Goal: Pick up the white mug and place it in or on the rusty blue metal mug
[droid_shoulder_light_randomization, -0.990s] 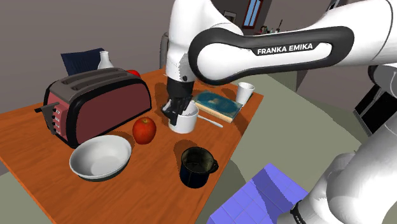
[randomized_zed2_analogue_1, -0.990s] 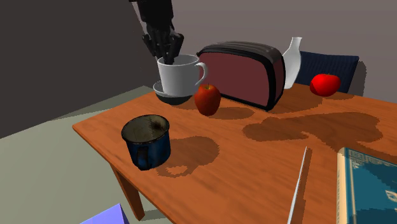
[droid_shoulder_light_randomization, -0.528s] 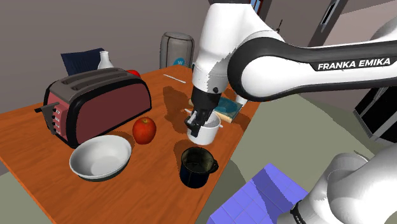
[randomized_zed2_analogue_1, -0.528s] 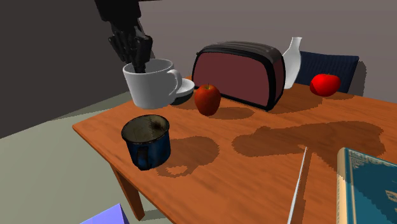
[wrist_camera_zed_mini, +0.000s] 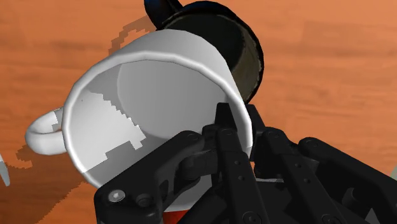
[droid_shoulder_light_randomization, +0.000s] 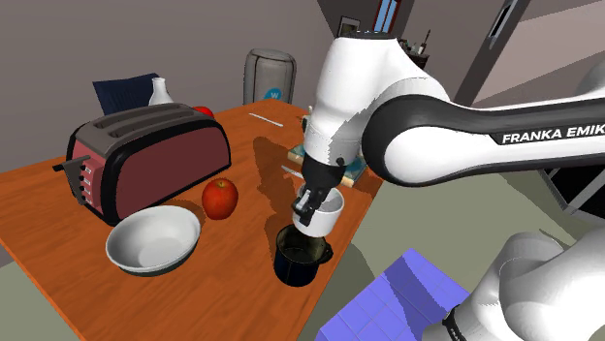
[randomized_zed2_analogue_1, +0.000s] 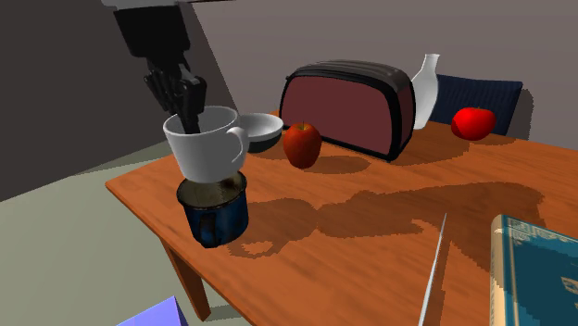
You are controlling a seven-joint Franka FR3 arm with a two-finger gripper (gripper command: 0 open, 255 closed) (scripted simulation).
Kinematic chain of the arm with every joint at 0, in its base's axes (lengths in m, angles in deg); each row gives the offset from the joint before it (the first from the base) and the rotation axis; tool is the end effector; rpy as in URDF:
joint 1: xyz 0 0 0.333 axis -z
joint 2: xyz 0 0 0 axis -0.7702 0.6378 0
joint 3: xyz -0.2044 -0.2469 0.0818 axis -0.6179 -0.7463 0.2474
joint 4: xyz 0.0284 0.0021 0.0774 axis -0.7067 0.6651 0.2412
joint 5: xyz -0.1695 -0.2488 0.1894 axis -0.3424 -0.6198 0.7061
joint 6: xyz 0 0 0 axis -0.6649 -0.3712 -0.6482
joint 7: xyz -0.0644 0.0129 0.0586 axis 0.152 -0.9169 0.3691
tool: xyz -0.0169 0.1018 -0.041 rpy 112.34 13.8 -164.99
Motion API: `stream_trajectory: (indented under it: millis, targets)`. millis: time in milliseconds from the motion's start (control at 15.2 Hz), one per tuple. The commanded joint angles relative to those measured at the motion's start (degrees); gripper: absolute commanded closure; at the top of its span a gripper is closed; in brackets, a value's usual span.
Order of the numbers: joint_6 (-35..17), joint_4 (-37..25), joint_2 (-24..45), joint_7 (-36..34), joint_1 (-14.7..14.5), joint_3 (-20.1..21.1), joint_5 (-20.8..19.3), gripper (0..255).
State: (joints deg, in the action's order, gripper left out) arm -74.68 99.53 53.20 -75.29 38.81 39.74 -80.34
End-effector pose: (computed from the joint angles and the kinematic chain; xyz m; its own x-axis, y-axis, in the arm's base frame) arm 0.3116 0.2650 0.5152 0.9452 0.3193 0.0681 0.3161 -0.9472 0.0534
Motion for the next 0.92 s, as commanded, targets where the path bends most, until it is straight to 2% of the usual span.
stream_trajectory:
  millis: [0,528,858]
  targets:
    - [-1.66,1.62,0.01,-0.02,-0.08,0.14,0.11,255]
    - [-8.08,6.14,2.00,-0.75,-0.01,1.18,-0.14,255]
    - [-8.08,6.14,2.00,-0.76,-0.01,1.18,-0.14,255]
